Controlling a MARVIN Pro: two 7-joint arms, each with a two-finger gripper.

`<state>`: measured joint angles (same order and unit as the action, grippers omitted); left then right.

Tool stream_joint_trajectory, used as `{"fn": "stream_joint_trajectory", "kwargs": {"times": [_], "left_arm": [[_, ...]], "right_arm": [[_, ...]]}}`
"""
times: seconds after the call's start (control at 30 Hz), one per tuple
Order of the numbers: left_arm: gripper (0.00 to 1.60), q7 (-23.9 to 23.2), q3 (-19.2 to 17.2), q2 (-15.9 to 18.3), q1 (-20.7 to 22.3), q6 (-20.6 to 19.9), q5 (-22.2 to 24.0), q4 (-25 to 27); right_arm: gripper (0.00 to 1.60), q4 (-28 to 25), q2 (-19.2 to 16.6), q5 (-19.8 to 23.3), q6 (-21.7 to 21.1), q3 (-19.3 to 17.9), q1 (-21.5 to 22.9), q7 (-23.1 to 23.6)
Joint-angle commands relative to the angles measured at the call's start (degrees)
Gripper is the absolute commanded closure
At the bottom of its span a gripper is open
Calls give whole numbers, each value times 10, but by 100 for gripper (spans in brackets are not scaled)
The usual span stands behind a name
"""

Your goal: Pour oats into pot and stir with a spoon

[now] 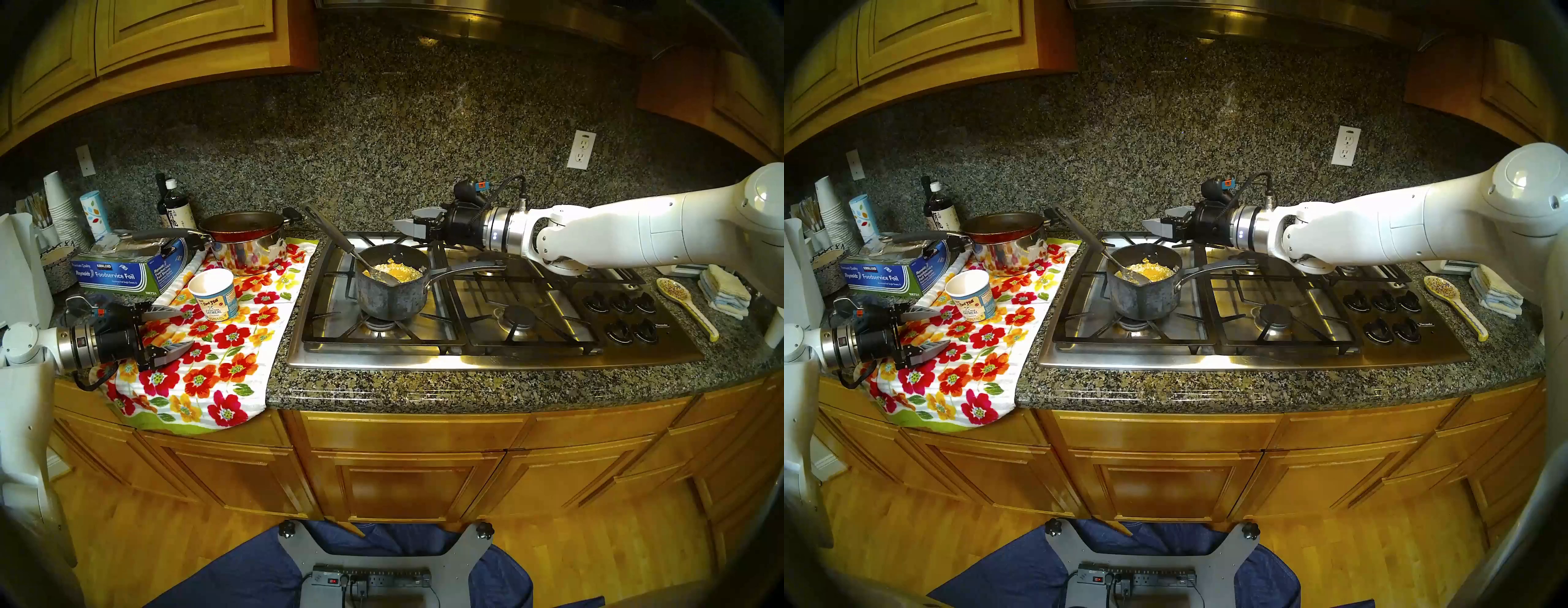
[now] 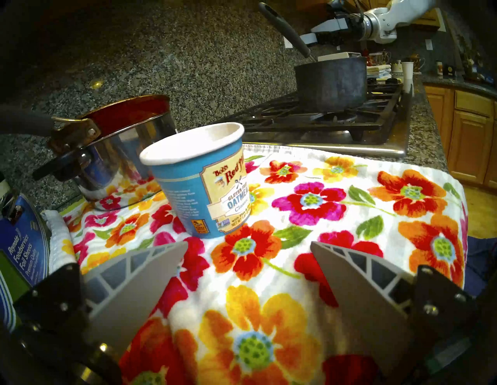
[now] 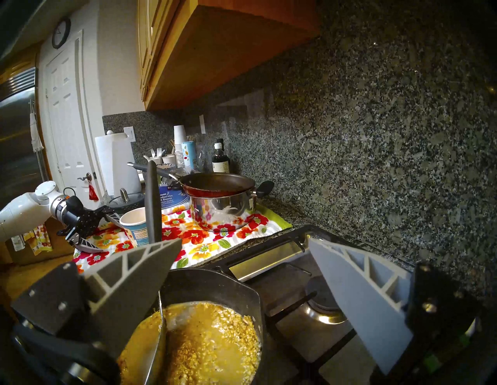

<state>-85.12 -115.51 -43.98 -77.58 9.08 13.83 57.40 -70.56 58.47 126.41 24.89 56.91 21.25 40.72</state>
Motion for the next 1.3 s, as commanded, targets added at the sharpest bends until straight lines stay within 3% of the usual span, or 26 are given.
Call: {"fn": "stream_joint_trajectory", "kwargs": {"times": [0.0,0.57,0.67,1.27], "left_arm": [[0,1,4,6,56,-9,21,-20],[0,1,44,1,129,-21,31,-76],[0,1,51,-3,144,-41,41,-92],[0,1,94,-7,180,-22,49,-120]], "right_arm": [[0,4,2,2,2,-12,19,1],[0,4,2,2,2,-12,19,1],[0,4,2,2,2,-12,19,1],[0,4,2,3,2,-12,19,1]]}}
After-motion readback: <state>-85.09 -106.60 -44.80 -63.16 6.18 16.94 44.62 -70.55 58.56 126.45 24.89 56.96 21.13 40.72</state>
